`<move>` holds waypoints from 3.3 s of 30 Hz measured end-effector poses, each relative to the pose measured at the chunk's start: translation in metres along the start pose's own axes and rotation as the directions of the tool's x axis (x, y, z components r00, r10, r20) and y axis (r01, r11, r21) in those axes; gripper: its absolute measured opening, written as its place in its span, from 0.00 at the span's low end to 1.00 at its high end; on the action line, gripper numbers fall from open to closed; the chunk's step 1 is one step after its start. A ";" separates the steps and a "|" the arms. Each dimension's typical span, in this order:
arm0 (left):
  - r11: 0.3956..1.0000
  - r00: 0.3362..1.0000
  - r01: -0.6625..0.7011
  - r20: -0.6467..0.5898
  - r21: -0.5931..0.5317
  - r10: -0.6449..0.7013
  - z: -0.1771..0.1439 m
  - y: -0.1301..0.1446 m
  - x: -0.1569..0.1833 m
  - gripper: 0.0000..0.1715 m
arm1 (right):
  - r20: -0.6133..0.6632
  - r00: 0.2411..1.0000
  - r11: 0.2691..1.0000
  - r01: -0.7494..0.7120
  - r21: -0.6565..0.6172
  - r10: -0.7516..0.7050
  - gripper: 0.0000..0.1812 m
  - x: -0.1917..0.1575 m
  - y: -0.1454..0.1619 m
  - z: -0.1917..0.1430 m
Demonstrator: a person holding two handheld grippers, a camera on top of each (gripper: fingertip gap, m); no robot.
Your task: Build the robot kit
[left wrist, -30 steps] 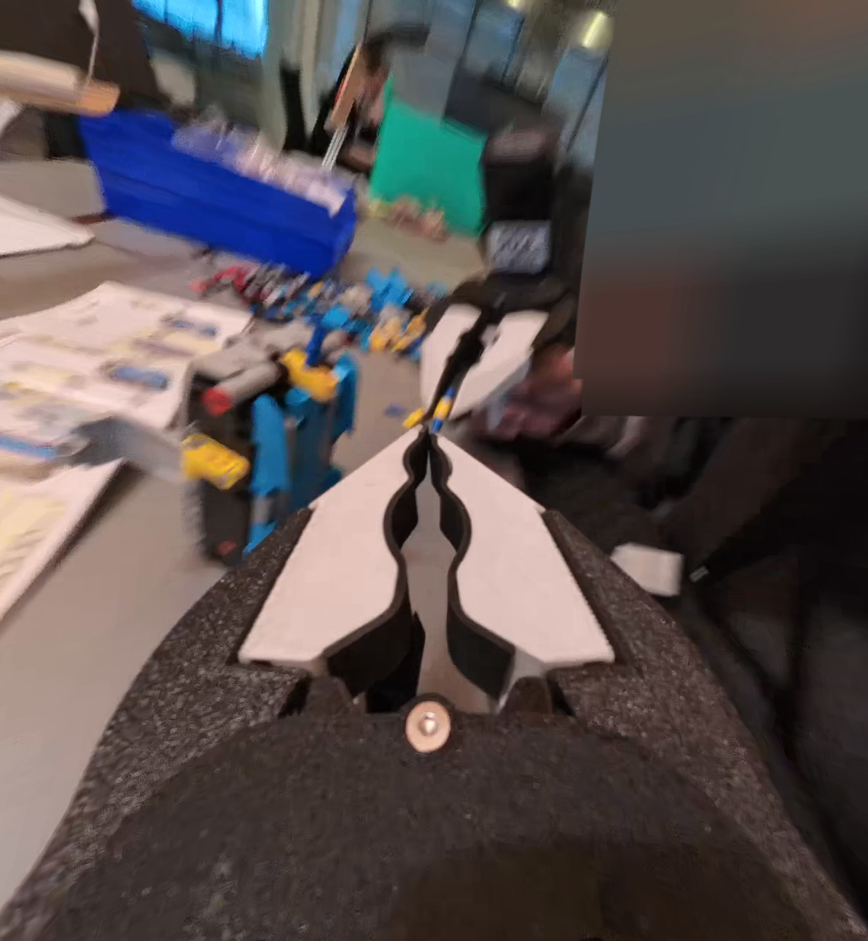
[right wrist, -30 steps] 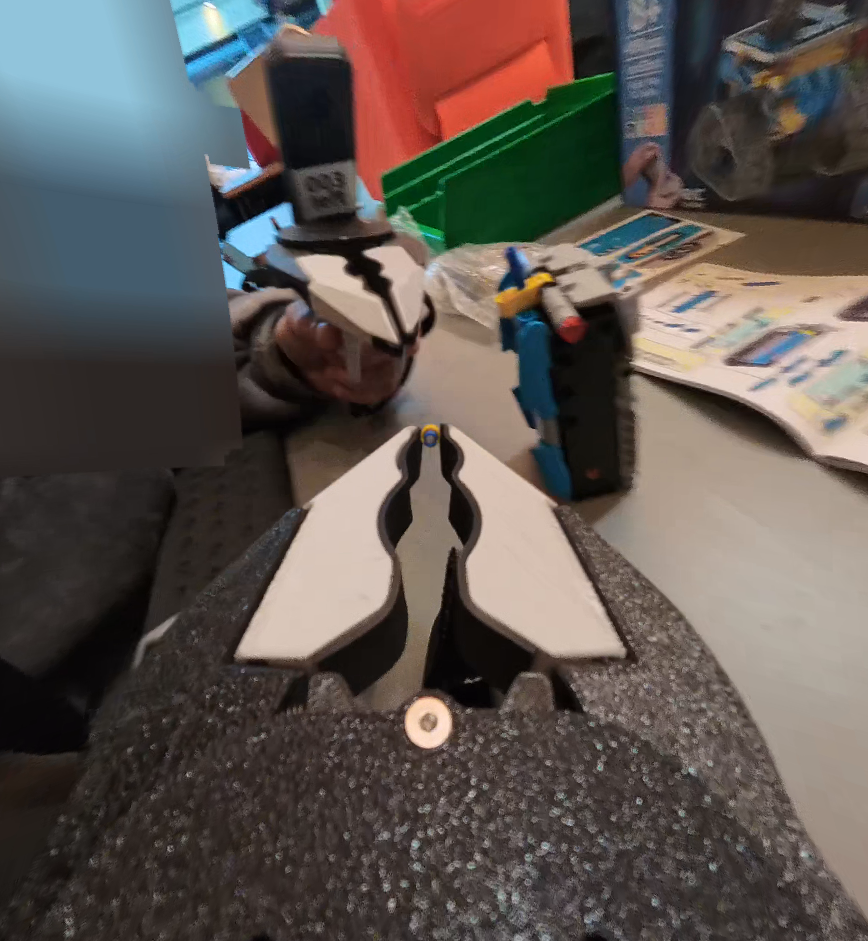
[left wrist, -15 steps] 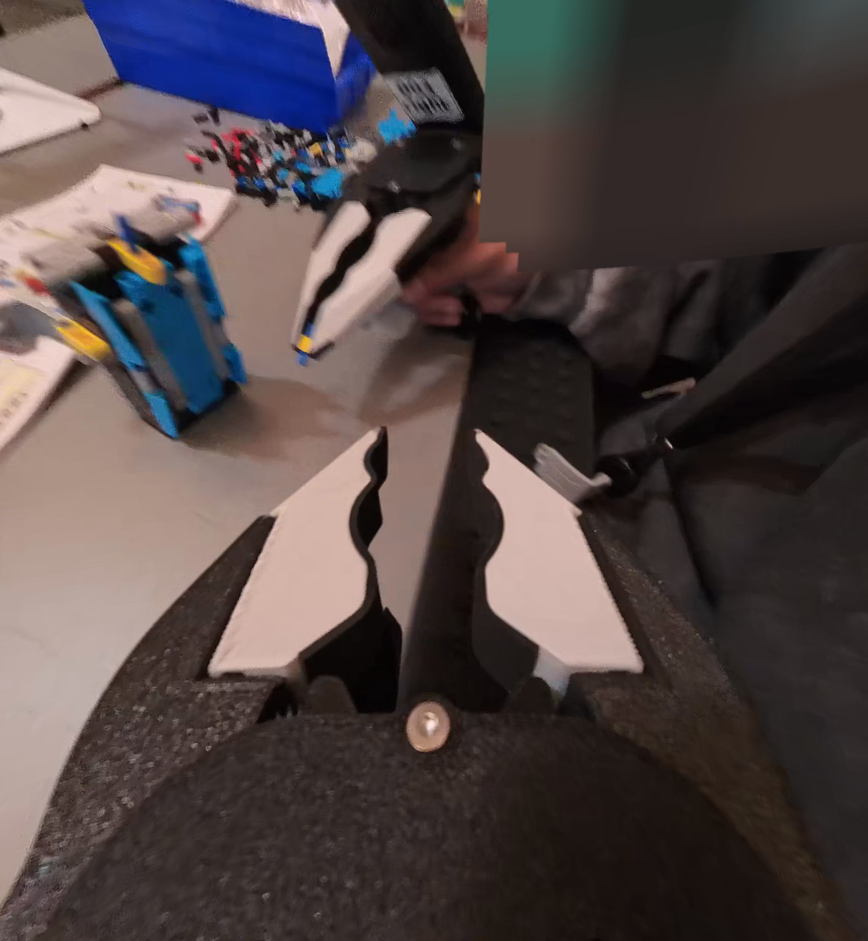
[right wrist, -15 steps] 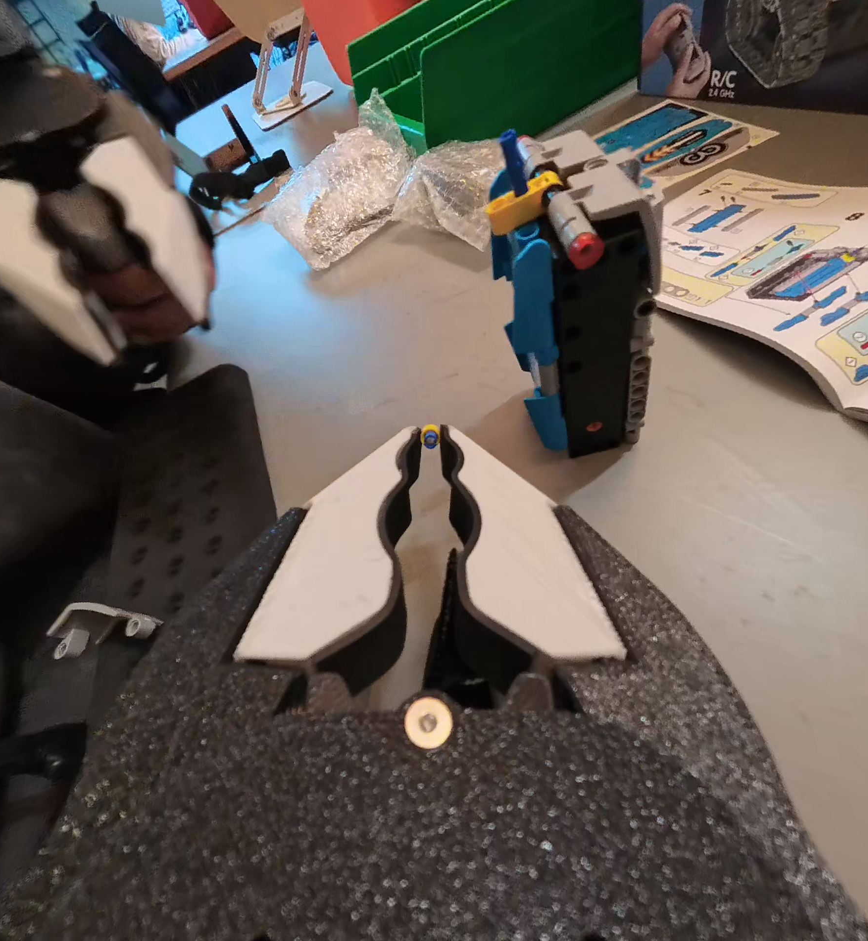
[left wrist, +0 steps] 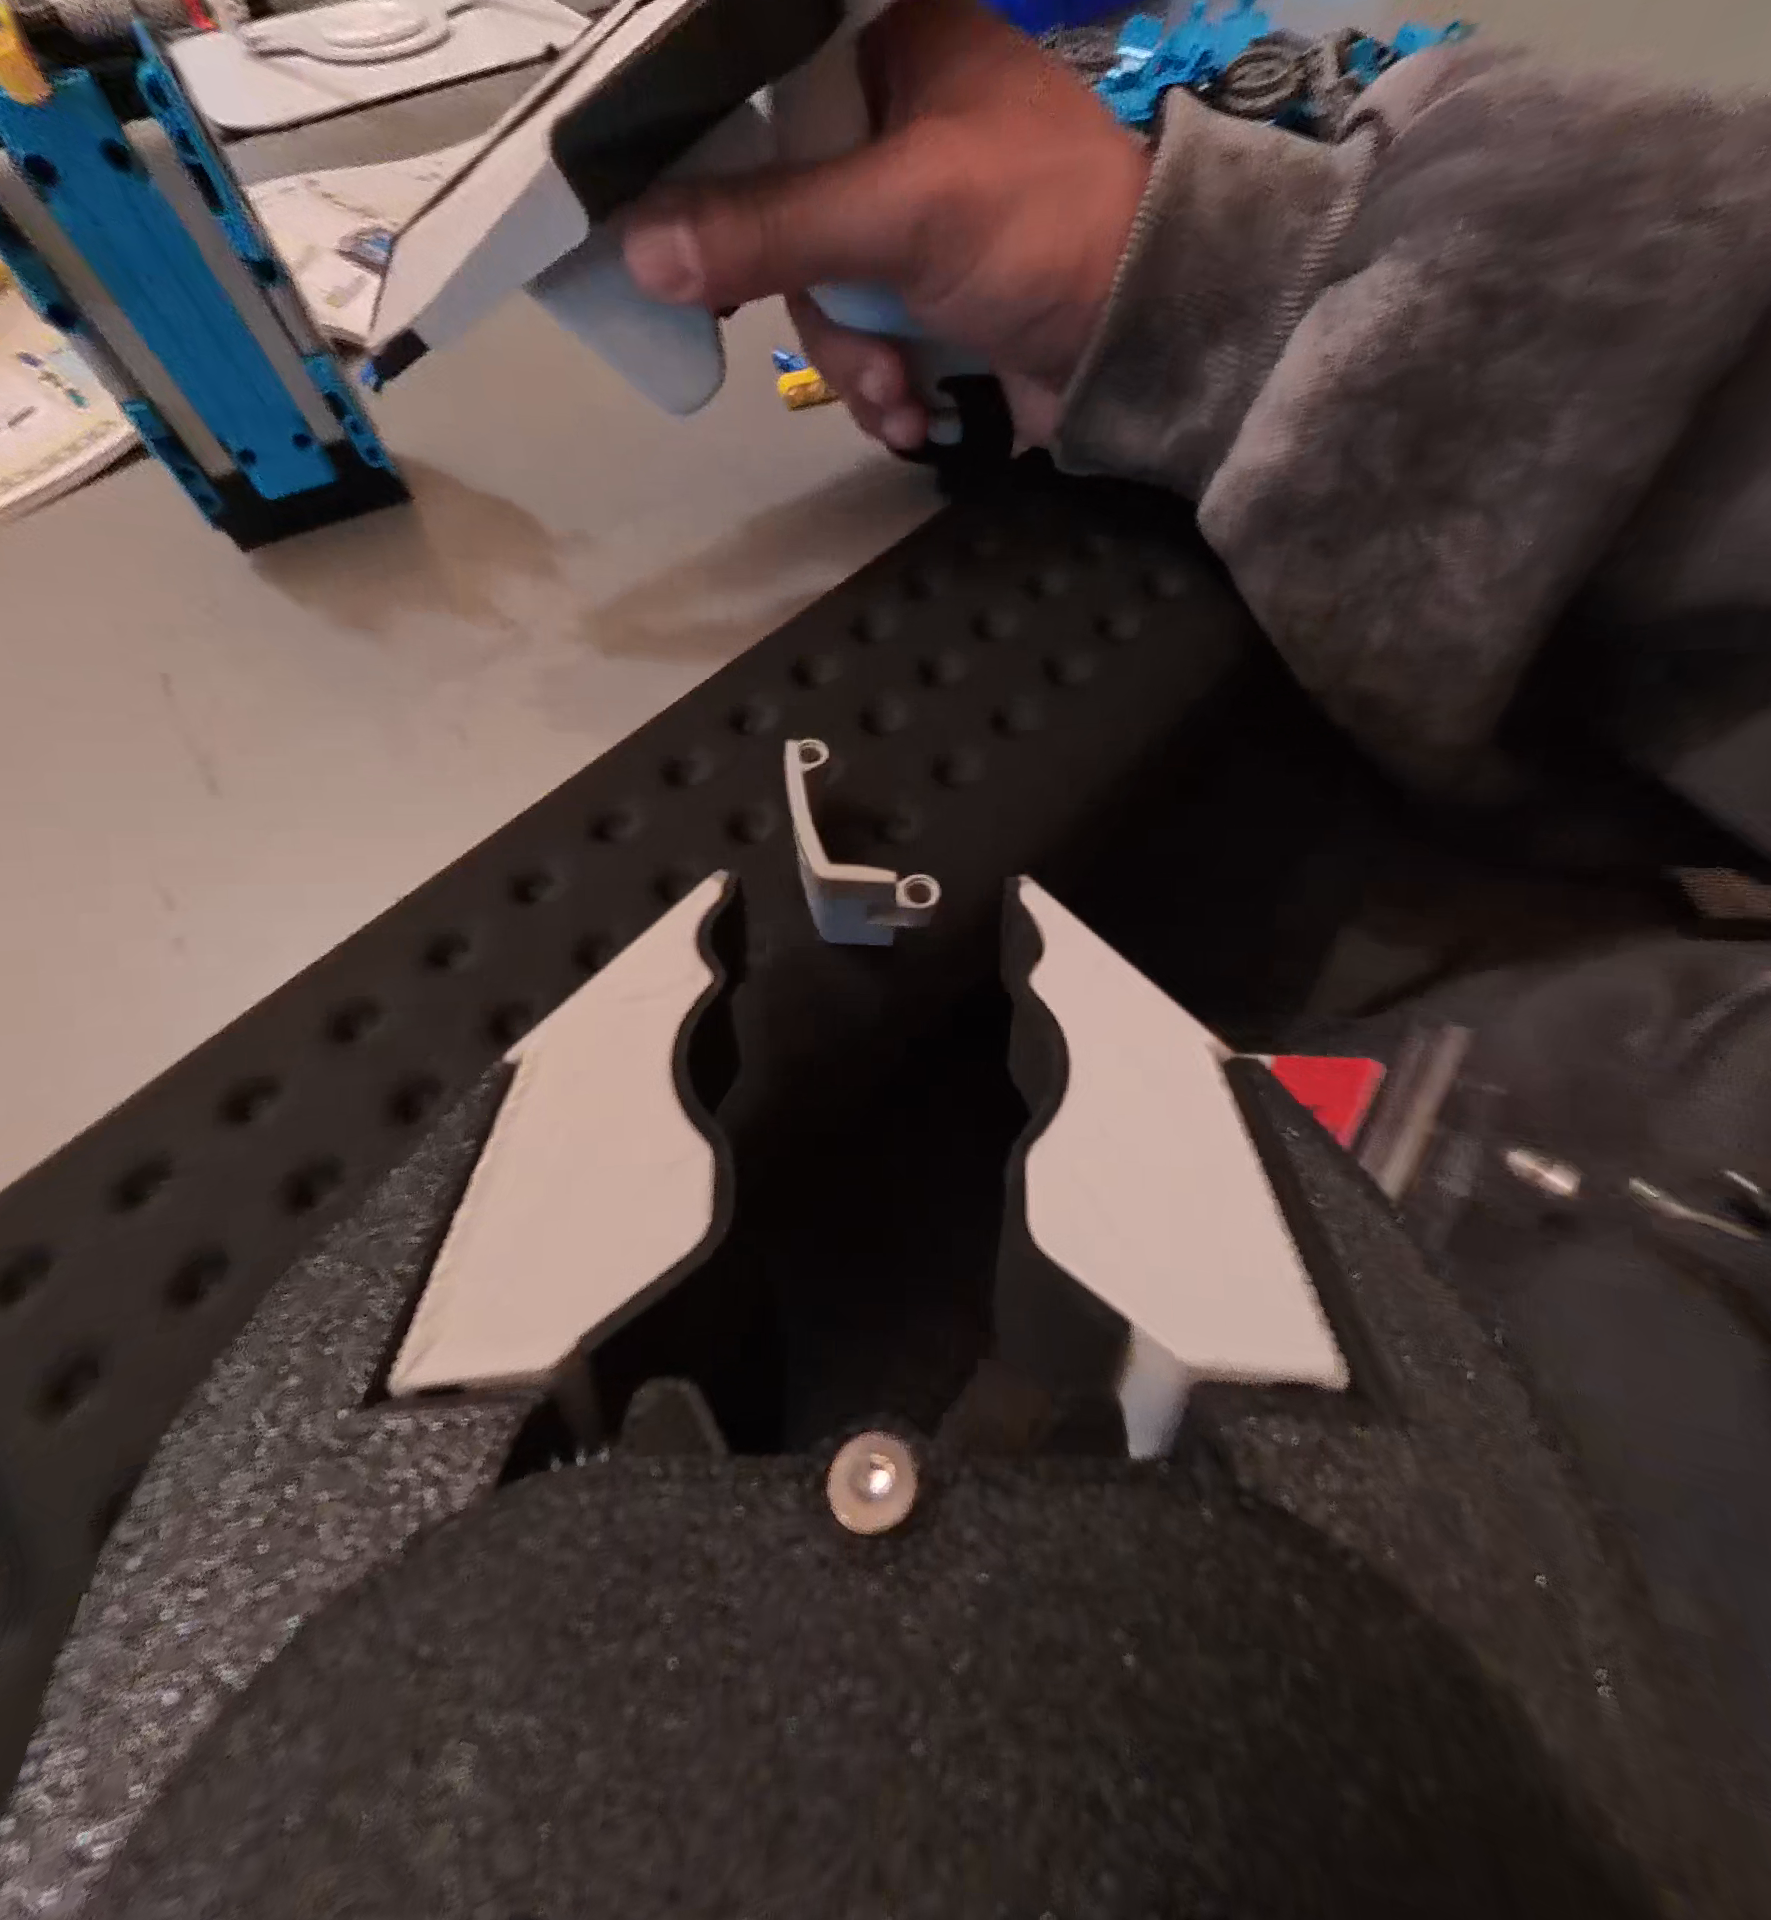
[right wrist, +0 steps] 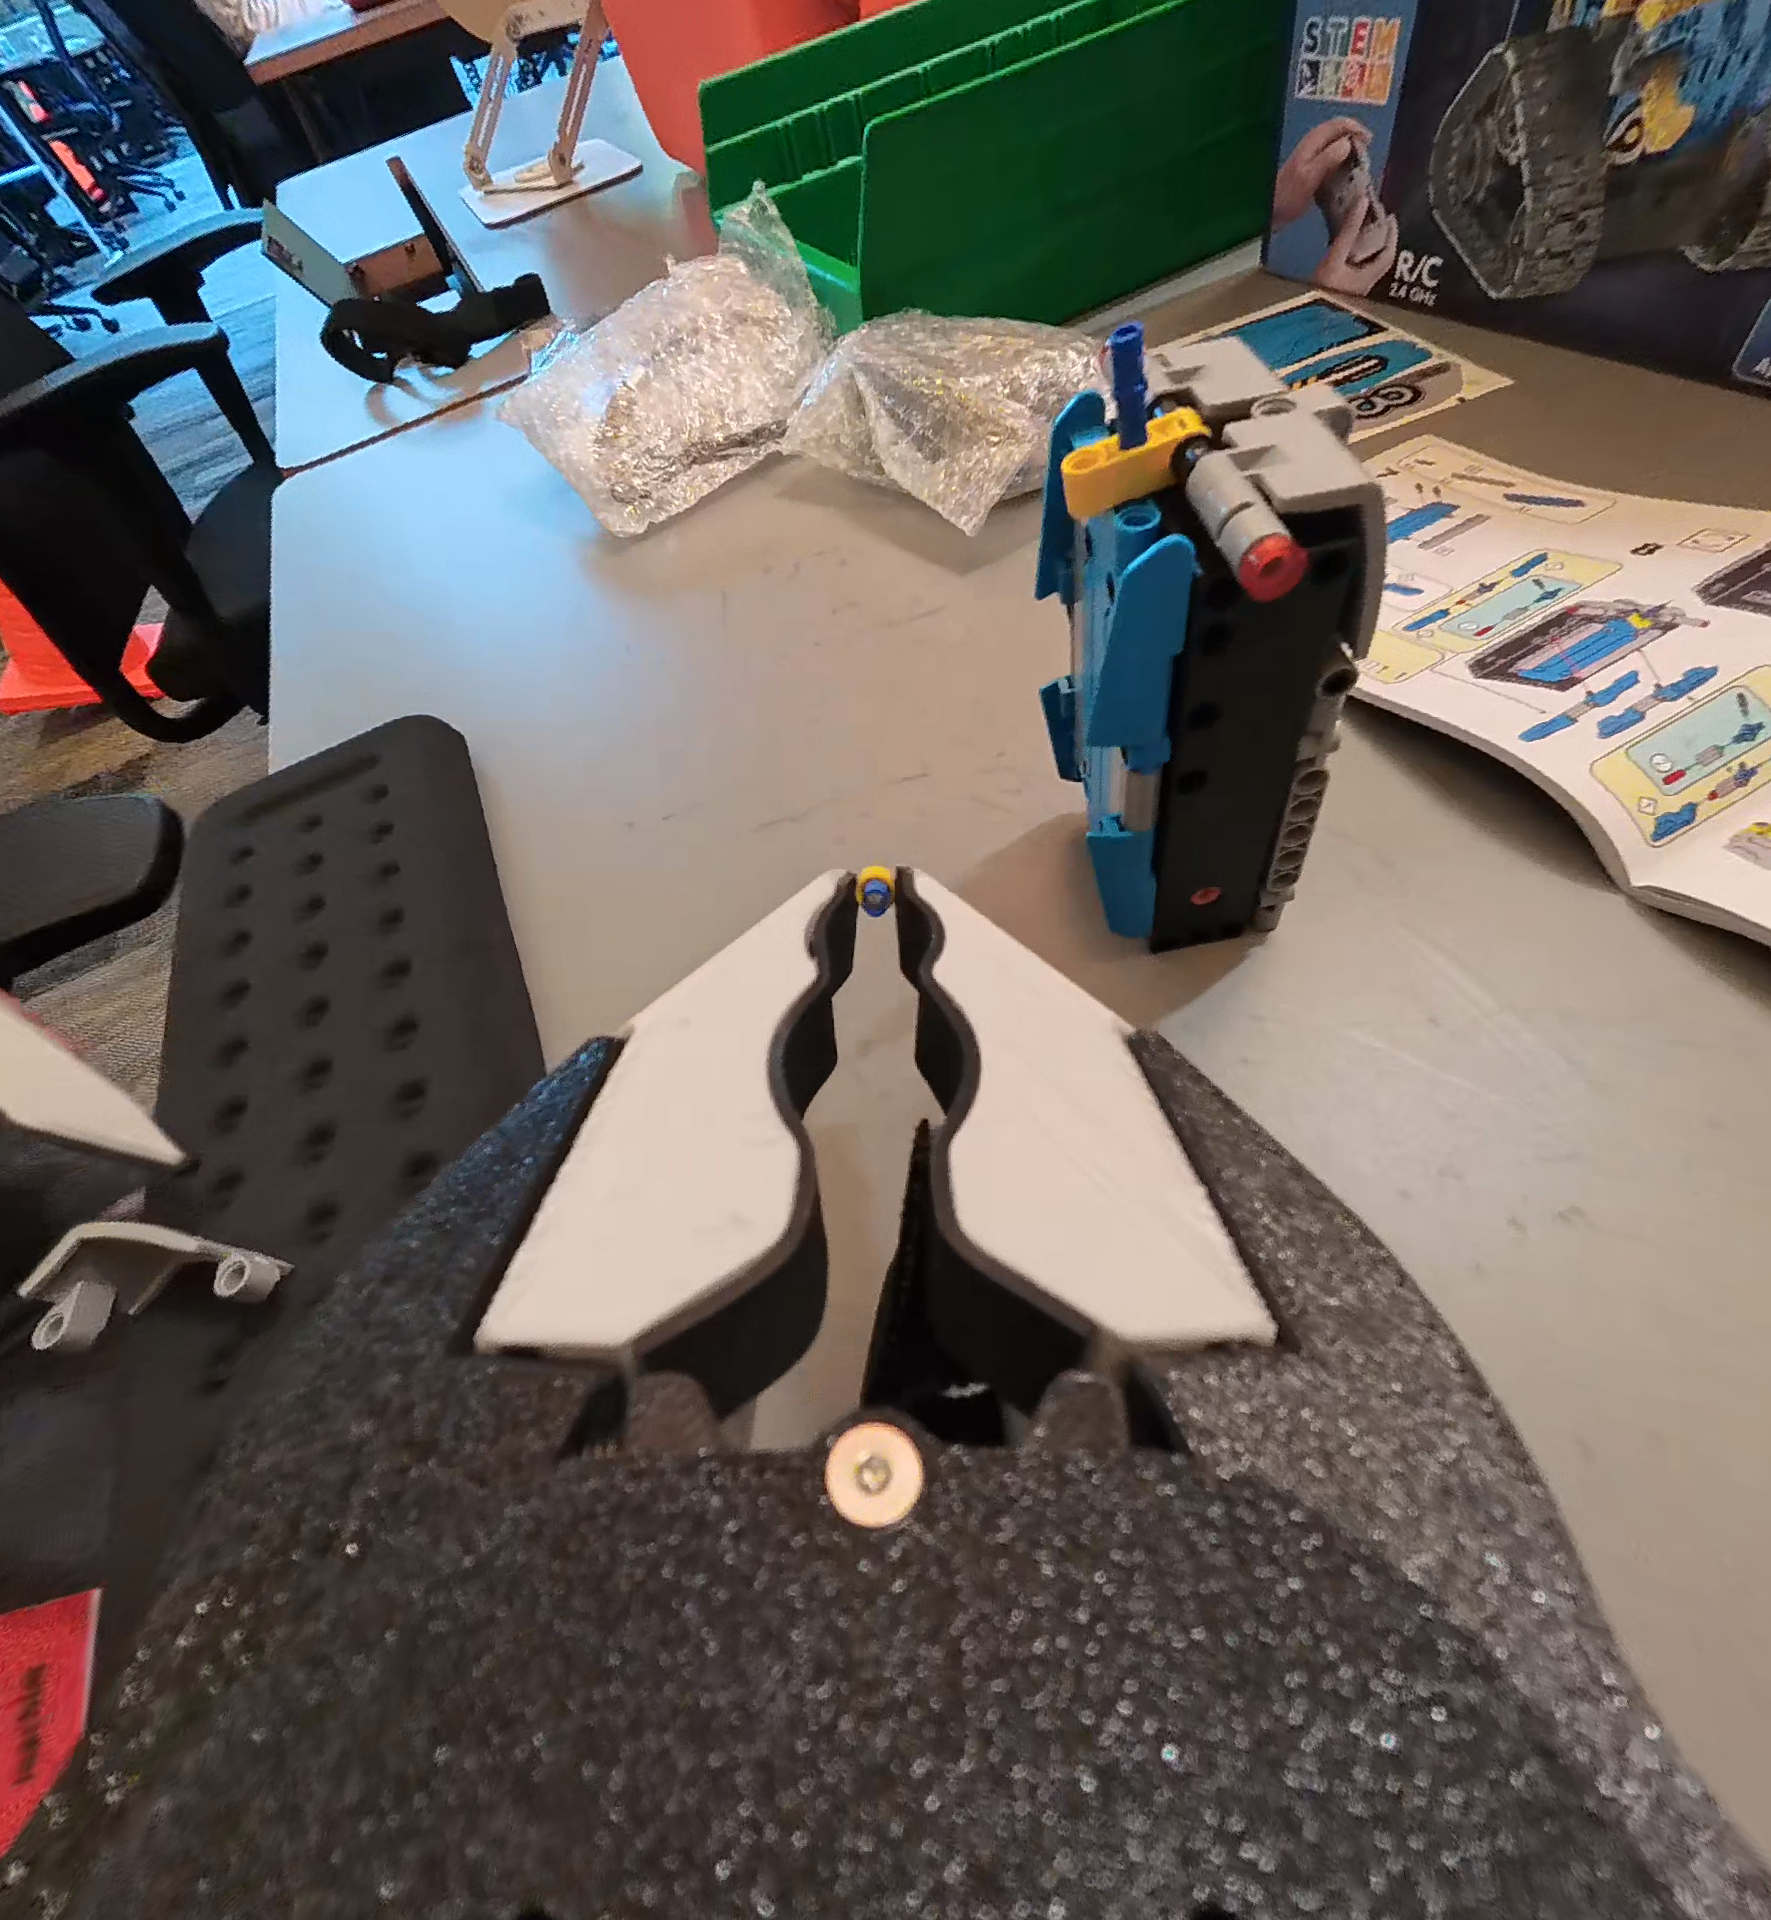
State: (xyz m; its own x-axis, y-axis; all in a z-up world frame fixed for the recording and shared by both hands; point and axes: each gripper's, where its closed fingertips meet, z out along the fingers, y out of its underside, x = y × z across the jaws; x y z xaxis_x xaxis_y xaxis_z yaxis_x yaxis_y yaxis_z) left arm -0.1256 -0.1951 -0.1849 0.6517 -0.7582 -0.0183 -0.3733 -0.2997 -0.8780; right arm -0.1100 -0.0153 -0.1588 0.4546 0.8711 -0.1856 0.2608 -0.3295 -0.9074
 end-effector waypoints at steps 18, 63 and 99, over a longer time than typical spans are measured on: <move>1.000 0.995 -0.012 -0.101 0.022 0.014 -0.009 -0.012 -0.033 0.26 | 0.046 0.999 0.996 0.009 0.093 -0.013 0.04 -0.013 -0.011 -0.017; 0.853 0.833 0.520 -0.201 -0.030 -0.515 0.031 -0.018 -0.009 0.14 | -0.377 0.922 0.994 0.107 0.036 -0.086 0.04 -0.107 0.059 -0.060; 0.967 0.893 0.202 -0.376 -0.156 -0.248 0.003 -0.022 -0.036 0.12 | 0.053 0.964 0.940 -0.239 -0.243 0.259 0.04 -0.101 0.074 -0.031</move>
State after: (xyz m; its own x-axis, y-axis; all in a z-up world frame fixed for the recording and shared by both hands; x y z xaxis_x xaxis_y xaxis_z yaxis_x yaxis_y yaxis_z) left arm -0.1391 -0.1593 -0.1662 0.4264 -0.8205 0.3807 -0.3322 -0.5335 -0.7778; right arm -0.1105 -0.1389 -0.1955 0.4609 0.7742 -0.4338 0.3440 -0.6065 -0.7169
